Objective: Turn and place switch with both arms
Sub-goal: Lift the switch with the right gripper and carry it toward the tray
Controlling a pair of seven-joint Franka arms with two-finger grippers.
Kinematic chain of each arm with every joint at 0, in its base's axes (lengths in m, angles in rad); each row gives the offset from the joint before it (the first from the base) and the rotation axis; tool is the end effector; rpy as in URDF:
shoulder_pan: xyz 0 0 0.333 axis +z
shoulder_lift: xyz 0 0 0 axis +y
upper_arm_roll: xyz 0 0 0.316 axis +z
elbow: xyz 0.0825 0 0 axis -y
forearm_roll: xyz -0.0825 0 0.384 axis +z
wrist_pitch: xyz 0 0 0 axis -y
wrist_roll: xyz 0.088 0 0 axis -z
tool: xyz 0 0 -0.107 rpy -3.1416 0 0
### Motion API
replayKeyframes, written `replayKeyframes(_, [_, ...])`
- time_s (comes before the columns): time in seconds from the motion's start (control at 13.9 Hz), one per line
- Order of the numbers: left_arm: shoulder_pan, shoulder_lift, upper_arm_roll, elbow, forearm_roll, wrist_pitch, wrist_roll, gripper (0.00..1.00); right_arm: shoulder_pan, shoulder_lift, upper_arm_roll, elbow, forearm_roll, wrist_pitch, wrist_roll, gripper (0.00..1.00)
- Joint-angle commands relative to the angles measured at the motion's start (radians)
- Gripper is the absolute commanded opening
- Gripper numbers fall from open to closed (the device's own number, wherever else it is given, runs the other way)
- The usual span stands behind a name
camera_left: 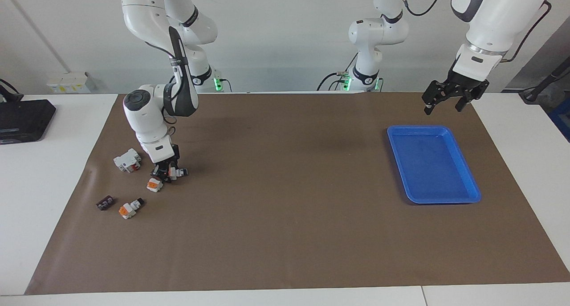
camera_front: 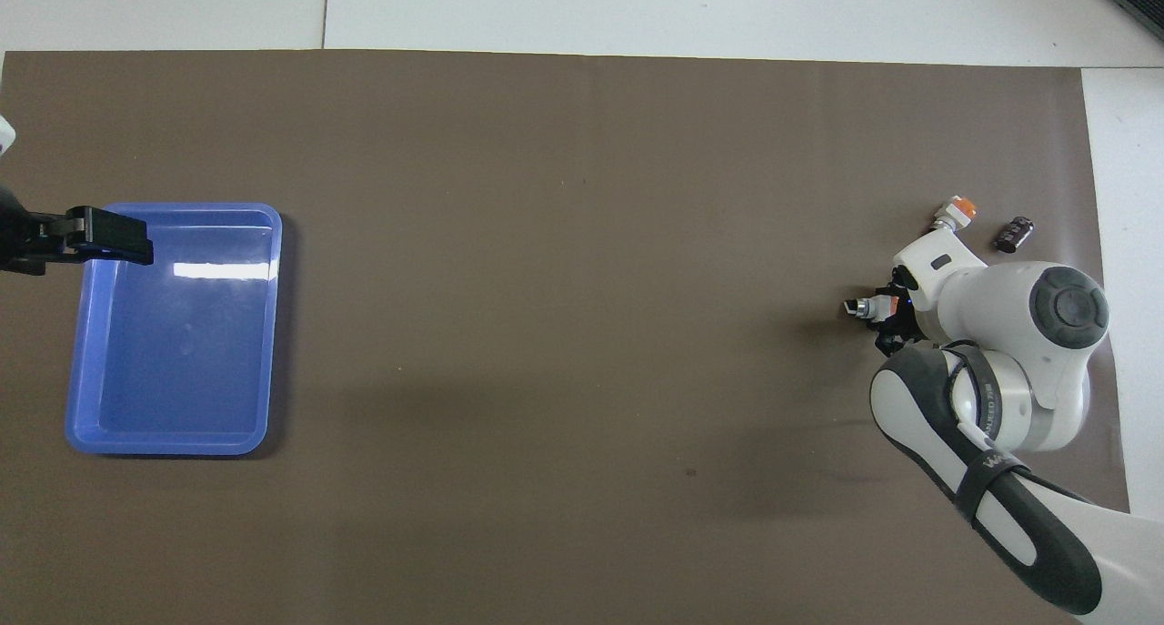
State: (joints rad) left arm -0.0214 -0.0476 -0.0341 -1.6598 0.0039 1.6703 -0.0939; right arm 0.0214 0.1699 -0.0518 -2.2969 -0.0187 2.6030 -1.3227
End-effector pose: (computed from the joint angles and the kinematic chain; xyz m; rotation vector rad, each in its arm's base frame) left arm 0.5477 -0.0305 0.6174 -3.1385 -0.0598 -0.0916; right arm 0.5405 -0.0160 0.2883 2.4100 1.8493 0.1433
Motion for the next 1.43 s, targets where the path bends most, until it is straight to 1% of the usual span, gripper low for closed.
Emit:
replayKeyframes(0.0, [-0.005, -0.015, 0.010, -0.015, -0.010, -0.011, 0.005, 1.00, 0.009, 0.008, 0.007, -0.003, 0.019, 0.023, -0.010, 0.00])
replayKeyframes(0.14, [-0.005, -0.015, 0.010, -0.015, -0.010, -0.011, 0.006, 1.00, 0.031, 0.004, 0.007, 0.017, 0.020, 0.003, 0.016, 0.00])
replayKeyframes(0.22, [-0.005, -0.015, 0.010, -0.015, -0.010, -0.011, 0.006, 1.00, 0.034, -0.003, 0.010, 0.043, 0.020, -0.067, -0.004, 0.00])
replayKeyframes(0.29, [-0.005, -0.015, 0.010, -0.015, -0.010, -0.011, 0.006, 1.00, 0.046, -0.010, 0.032, 0.081, 0.022, -0.158, -0.027, 0.00])
replayKeyframes(0.36, [-0.005, -0.015, 0.010, -0.015, -0.010, -0.011, 0.005, 1.00, 0.048, -0.032, 0.045, 0.102, 0.022, -0.202, -0.026, 0.00])
replayKeyframes(0.43, [-0.005, -0.015, 0.010, -0.015, -0.010, -0.011, 0.006, 1.00, 0.049, -0.053, 0.071, 0.123, 0.022, -0.215, -0.033, 0.00])
replayKeyframes(0.57, [-0.005, -0.015, 0.010, -0.015, -0.010, -0.011, 0.006, 1.00, 0.049, -0.061, 0.122, 0.183, 0.032, -0.244, -0.036, 0.00])
replayKeyframes(0.72, [-0.005, -0.015, 0.010, -0.015, -0.010, -0.011, 0.006, 1.00, 0.048, -0.047, 0.176, 0.241, 0.135, -0.239, -0.080, 0.00])
replayKeyframes(0.86, [-0.005, -0.015, 0.010, -0.015, -0.010, -0.011, 0.006, 1.00, 0.051, -0.020, 0.216, 0.309, 0.283, -0.241, -0.180, 0.00])
replayKeyframes(1.08, [-0.005, -0.015, 0.010, -0.015, -0.010, -0.011, 0.006, 1.00, 0.051, -0.018, 0.271, 0.312, 0.428, -0.238, -0.187, 0.00])
replayKeyframes(1.15, [-0.005, -0.015, 0.010, -0.015, -0.010, -0.011, 0.006, 1.00, 0.051, -0.018, 0.289, 0.313, 0.498, -0.219, -0.188, 0.00])
replayKeyframes(1.29, [-0.005, -0.015, 0.010, -0.015, -0.010, -0.011, 0.006, 1.00, 0.054, -0.015, 0.348, 0.317, 0.636, -0.135, -0.182, 0.00])
replayKeyframes(1.36, [-0.005, -0.015, 0.010, -0.015, -0.010, -0.011, 0.006, 1.00, 0.075, -0.013, 0.365, 0.317, 0.690, -0.091, -0.176, 0.00])
